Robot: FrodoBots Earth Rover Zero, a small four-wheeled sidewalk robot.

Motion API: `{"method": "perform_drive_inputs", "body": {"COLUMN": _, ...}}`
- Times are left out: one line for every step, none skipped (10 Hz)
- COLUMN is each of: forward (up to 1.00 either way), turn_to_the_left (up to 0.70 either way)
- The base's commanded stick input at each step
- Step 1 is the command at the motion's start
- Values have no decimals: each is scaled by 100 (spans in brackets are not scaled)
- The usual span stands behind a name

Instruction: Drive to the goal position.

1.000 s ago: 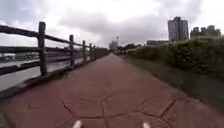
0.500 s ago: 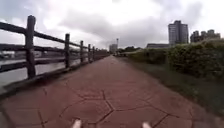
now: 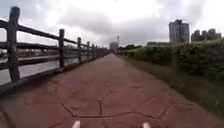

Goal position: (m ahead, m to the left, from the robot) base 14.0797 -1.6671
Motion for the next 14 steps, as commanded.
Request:
{"method": "perform_drive_inputs", "body": {"forward": 85, "turn_to_the_left": 8}}
{"method": "perform_drive_inputs", "body": {"forward": 85, "turn_to_the_left": 8}}
{"method": "perform_drive_inputs", "body": {"forward": 85, "turn_to_the_left": 8}}
{"method": "perform_drive_inputs", "body": {"forward": 85, "turn_to_the_left": 8}}
{"method": "perform_drive_inputs", "body": {"forward": 85, "turn_to_the_left": 8}}
{"method": "perform_drive_inputs", "body": {"forward": 85, "turn_to_the_left": 8}}
{"method": "perform_drive_inputs", "body": {"forward": 85, "turn_to_the_left": 8}}
{"method": "perform_drive_inputs", "body": {"forward": 85, "turn_to_the_left": 8}}
{"method": "perform_drive_inputs", "body": {"forward": 85, "turn_to_the_left": 8}}
{"method": "perform_drive_inputs", "body": {"forward": 85, "turn_to_the_left": 8}}
{"method": "perform_drive_inputs", "body": {"forward": 85, "turn_to_the_left": 8}}
{"method": "perform_drive_inputs", "body": {"forward": 85, "turn_to_the_left": 8}}
{"method": "perform_drive_inputs", "body": {"forward": 85, "turn_to_the_left": 8}}
{"method": "perform_drive_inputs", "body": {"forward": 85, "turn_to_the_left": 8}}
